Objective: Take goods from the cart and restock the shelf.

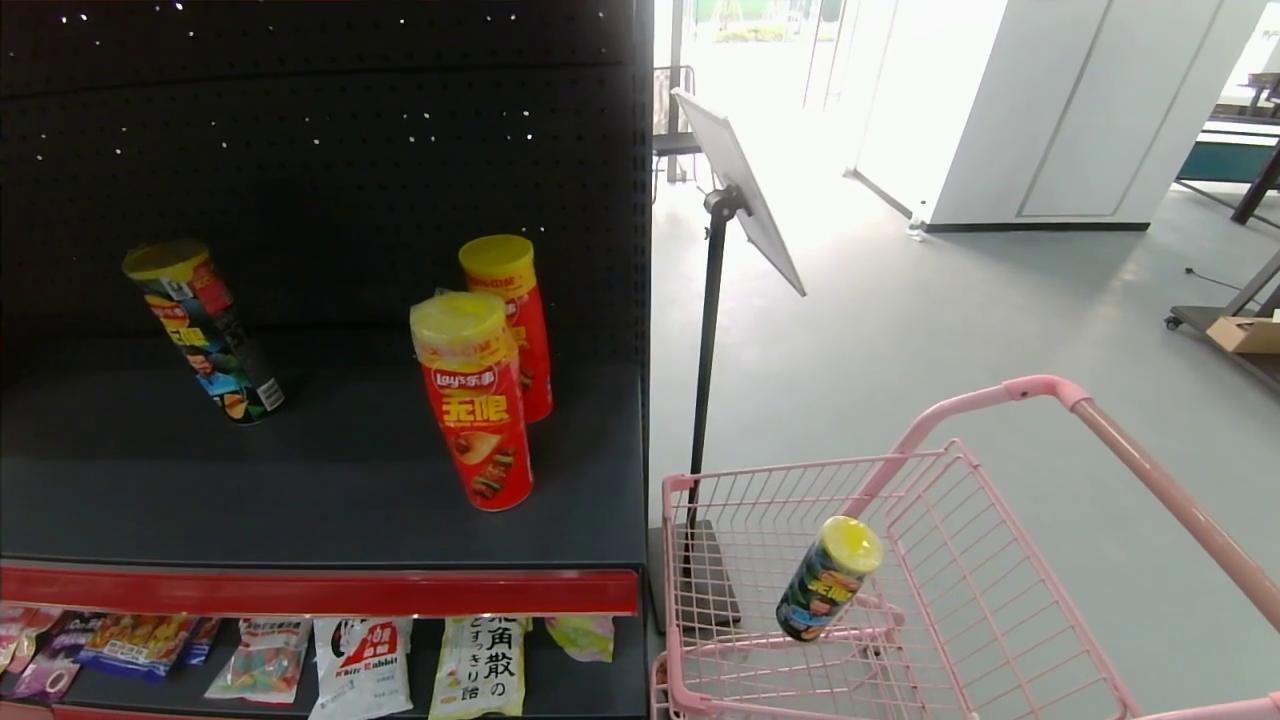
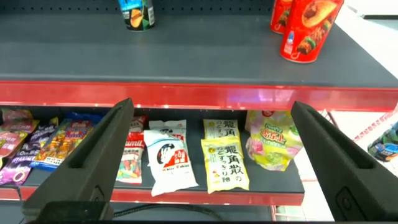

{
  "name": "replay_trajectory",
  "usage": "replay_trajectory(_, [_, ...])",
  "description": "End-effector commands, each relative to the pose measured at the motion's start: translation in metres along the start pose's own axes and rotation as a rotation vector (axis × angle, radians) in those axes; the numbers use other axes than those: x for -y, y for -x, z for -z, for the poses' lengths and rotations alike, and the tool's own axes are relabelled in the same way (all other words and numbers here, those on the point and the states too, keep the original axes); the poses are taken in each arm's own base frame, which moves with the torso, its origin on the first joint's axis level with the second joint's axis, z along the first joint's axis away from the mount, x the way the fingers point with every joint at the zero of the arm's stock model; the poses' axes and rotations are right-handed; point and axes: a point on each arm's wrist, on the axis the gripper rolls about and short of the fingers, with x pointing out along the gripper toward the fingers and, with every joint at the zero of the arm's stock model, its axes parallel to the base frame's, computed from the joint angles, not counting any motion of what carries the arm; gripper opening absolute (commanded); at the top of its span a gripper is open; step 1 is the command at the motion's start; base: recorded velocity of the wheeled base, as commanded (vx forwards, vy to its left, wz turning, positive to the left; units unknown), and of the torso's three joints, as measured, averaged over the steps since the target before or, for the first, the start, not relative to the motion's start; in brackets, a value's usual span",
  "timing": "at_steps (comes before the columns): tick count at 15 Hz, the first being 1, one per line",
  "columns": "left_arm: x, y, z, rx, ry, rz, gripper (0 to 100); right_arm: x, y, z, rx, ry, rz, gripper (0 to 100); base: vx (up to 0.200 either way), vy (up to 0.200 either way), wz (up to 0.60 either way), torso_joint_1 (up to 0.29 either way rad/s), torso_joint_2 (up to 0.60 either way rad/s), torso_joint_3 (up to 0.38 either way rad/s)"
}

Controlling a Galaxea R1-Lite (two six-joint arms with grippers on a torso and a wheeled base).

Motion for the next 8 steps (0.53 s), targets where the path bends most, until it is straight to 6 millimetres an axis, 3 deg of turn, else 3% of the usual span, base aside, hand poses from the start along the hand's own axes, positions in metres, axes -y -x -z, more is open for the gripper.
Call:
replay_trajectory(1, [0.0000, -0.0002, 0.0003, -0.003, 0.001, -0.001, 100, 0.0000, -0.0001, 0.0000, -0.001, 0.000, 0.001, 100, 0.000, 0.000, 0.00, -0.154, 0.34, 0.168])
replay_trajectory(8, [0.0000, -0.0002, 0.0003, -0.003, 0.001, -0.001, 100, 0.0000, -0.0001, 0.0000, -0.001, 0.000, -0.001, 100, 0.000, 0.000, 0.00, -0.147, 0.34, 0.187])
